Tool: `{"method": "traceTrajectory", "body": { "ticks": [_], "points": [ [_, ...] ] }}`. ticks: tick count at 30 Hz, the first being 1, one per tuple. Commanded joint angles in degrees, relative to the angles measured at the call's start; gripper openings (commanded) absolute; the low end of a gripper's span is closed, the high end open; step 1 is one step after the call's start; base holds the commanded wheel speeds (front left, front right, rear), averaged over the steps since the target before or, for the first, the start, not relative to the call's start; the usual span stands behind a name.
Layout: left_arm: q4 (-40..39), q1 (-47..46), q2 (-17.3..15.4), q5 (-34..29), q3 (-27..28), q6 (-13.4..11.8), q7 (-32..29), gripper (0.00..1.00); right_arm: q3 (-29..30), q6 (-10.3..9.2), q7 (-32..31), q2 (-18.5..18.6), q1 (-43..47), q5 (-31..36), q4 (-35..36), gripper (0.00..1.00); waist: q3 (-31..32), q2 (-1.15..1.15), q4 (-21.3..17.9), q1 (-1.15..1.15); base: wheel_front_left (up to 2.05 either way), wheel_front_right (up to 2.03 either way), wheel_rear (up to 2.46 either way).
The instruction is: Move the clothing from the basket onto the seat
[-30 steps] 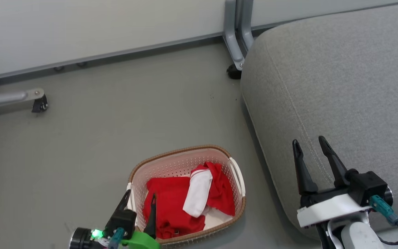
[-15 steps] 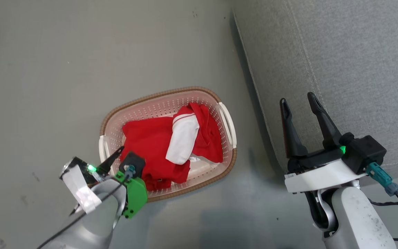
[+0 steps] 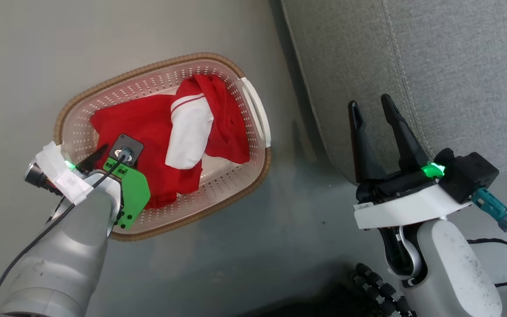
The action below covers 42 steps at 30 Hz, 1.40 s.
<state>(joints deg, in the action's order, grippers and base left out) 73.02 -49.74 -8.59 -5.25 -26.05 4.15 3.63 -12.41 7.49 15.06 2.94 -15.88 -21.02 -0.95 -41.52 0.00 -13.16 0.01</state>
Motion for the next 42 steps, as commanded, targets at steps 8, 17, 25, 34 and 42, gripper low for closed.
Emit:
{"method": "traceTrajectory", "body": {
  "ticks": [8,17,25,34,42],
  "points": [
    [0.66,-4.42,-3.57,-4.14,-3.91,-2.77,-6.94,1.00,-2.53,0.00,0.18,-0.09,-2.11,-0.69,1.37,1.00,-6.10,0.00,-5.45,-0.01,0.00,0.00,0.00],
    [0.77,-8.25,-7.05,-7.37,-8.47,-0.08,-13.32,1.00,-4.62,0.00,0.18,-0.04,-3.18,-3.62,1.76,1.00,-10.01,0.00,-7.68,-0.01,0.00,0.00,0.00],
    [0.79,-12.20,-7.99,-10.35,-13.79,2.80,-19.04,1.00,-6.48,0.00,0.18,-0.05,-4.31,-5.37,1.95,1.00,-13.71,0.00,-9.69,-0.01,0.00,0.00,0.00],
    [0.82,-12.40,-7.66,-7.84,-19.93,3.34,-23.74,1.00,-8.00,0.00,0.18,-0.06,-3.79,-6.40,2.66,1.00,-16.17,0.00,-11.39,-0.01,0.00,0.00,0.00],
    [0.87,-14.07,-7.82,-0.41,-26.62,3.36,-26.22,1.00,-7.13,0.00,0.18,-0.04,-1.88,-5.09,3.49,1.00,-17.16,0.00,-10.82,-0.01,0.00,0.00,0.00]
  ]
}}
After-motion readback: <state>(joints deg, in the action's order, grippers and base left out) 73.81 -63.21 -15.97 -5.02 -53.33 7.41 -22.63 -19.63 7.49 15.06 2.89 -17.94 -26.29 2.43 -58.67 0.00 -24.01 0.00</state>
